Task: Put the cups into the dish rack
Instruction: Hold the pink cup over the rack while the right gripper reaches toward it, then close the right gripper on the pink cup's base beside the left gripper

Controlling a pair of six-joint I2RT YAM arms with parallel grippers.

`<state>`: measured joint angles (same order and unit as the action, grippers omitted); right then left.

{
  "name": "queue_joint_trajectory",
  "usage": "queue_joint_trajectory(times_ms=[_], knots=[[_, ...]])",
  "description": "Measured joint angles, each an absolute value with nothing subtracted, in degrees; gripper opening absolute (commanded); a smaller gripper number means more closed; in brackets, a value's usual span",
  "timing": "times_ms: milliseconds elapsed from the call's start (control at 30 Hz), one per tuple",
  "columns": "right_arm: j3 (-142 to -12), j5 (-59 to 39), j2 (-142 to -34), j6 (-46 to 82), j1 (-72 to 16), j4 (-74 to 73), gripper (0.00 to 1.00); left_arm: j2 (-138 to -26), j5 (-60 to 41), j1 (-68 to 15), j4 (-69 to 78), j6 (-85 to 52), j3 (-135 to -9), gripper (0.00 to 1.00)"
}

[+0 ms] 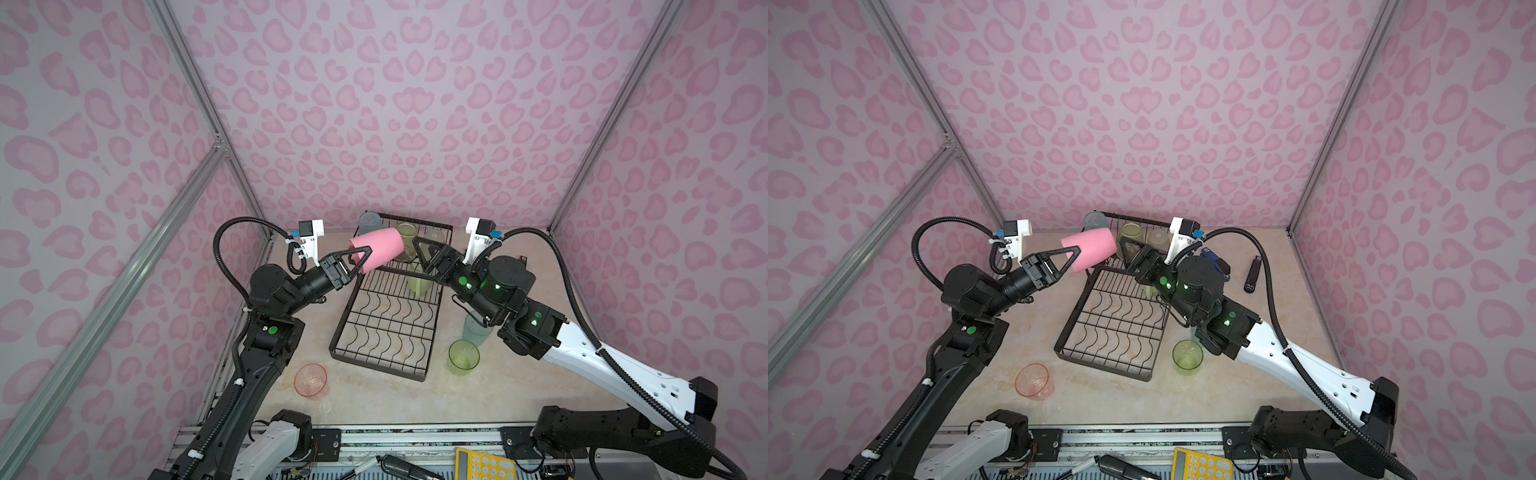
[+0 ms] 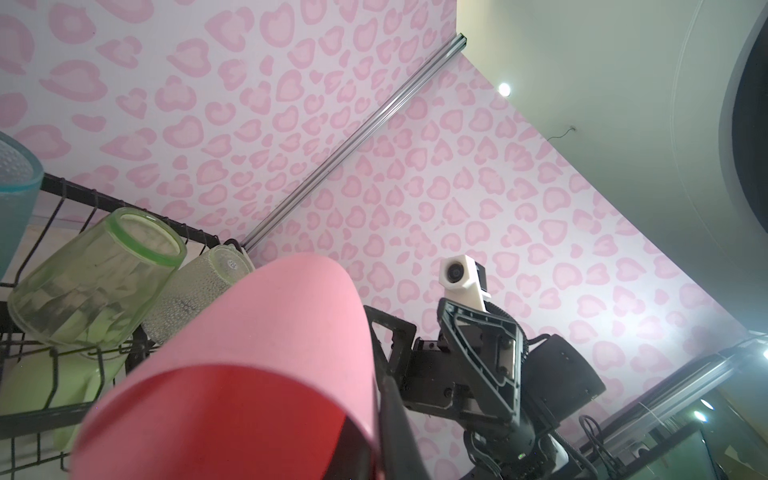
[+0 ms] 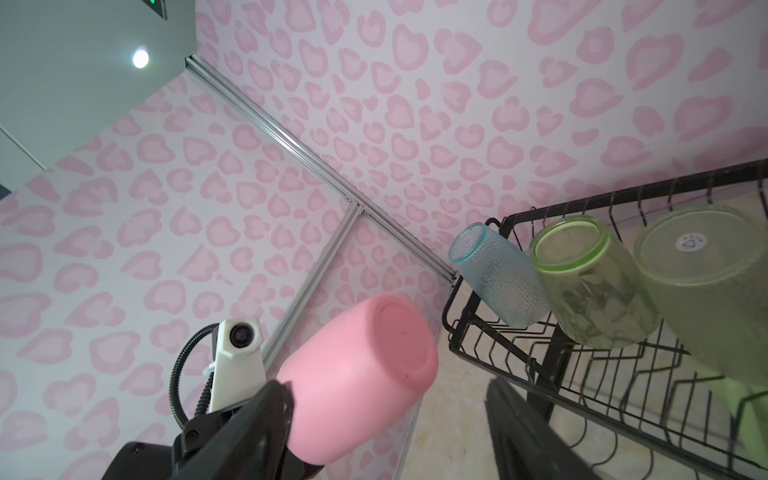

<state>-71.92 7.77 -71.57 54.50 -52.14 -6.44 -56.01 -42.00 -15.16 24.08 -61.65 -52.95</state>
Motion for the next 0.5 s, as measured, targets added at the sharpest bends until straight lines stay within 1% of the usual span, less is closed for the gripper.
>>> queue_joint_trajectory(times_ms=[167,500], knots=[[-74.9,5.5,-75.1,63.7,-50.6,-5.9,0.76,-58.1,-41.6,-16.3,28.8,-63.0,-52.9,0.06],[-79.2,7.9,-77.5,76.4,-49.8,0.7,0.76,-61.2,-41.6,-17.2,36.0,-64.9,-51.6,0.06]])
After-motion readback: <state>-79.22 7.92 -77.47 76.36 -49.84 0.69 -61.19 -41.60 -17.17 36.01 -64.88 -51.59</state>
